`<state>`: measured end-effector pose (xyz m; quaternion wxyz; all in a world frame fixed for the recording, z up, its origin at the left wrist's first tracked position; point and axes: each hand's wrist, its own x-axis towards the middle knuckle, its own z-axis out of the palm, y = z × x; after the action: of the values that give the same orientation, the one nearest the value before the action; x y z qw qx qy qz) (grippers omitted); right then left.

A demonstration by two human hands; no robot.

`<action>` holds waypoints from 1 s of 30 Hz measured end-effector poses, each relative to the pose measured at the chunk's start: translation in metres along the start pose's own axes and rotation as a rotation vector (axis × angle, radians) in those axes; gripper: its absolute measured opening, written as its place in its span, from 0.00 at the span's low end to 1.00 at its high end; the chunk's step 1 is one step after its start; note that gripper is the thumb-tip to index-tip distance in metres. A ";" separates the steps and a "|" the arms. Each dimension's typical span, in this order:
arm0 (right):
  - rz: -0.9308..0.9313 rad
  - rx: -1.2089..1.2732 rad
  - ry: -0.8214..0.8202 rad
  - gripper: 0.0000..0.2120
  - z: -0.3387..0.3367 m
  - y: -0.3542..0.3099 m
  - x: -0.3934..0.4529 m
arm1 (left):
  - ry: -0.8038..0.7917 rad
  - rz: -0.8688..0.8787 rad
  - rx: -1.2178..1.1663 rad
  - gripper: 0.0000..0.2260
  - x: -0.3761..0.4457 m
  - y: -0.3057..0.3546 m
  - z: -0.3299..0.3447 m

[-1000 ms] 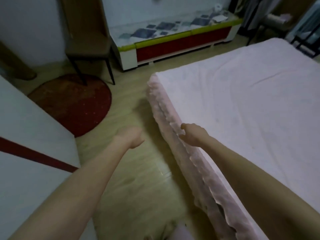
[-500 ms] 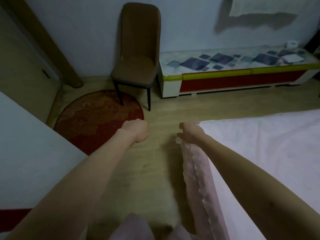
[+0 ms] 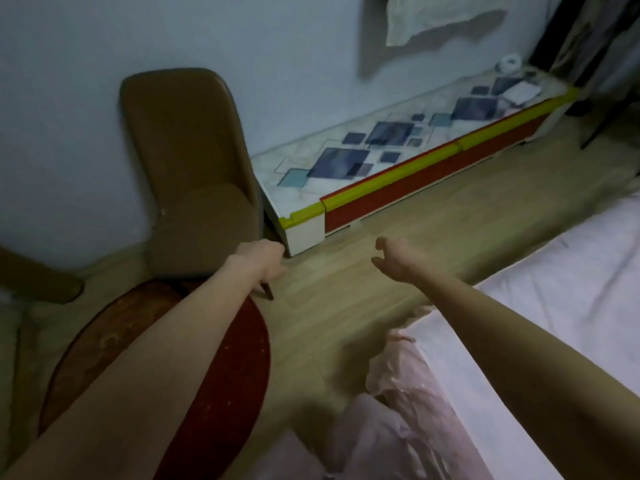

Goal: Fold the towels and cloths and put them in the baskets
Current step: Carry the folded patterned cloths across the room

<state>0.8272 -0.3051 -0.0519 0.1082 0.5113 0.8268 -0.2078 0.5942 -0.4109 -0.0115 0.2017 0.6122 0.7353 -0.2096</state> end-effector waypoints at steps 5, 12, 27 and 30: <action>0.189 0.080 0.041 0.18 -0.042 0.063 0.107 | 0.038 0.159 0.063 0.20 0.149 0.021 -0.081; 0.305 0.214 0.071 0.18 -0.109 0.135 0.256 | 0.052 0.255 0.175 0.23 0.327 0.053 -0.191; 0.706 0.378 0.124 0.19 -0.277 0.392 0.445 | -0.010 0.663 0.388 0.22 0.682 0.289 -0.420; 0.796 0.373 0.166 0.18 -0.309 0.457 0.467 | -0.002 0.738 0.425 0.22 0.730 0.357 -0.460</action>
<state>1.0328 0.3874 -0.0659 0.0189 0.8155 0.5198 -0.2538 0.8036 0.4982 -0.0550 0.1332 0.8621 0.4071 -0.2706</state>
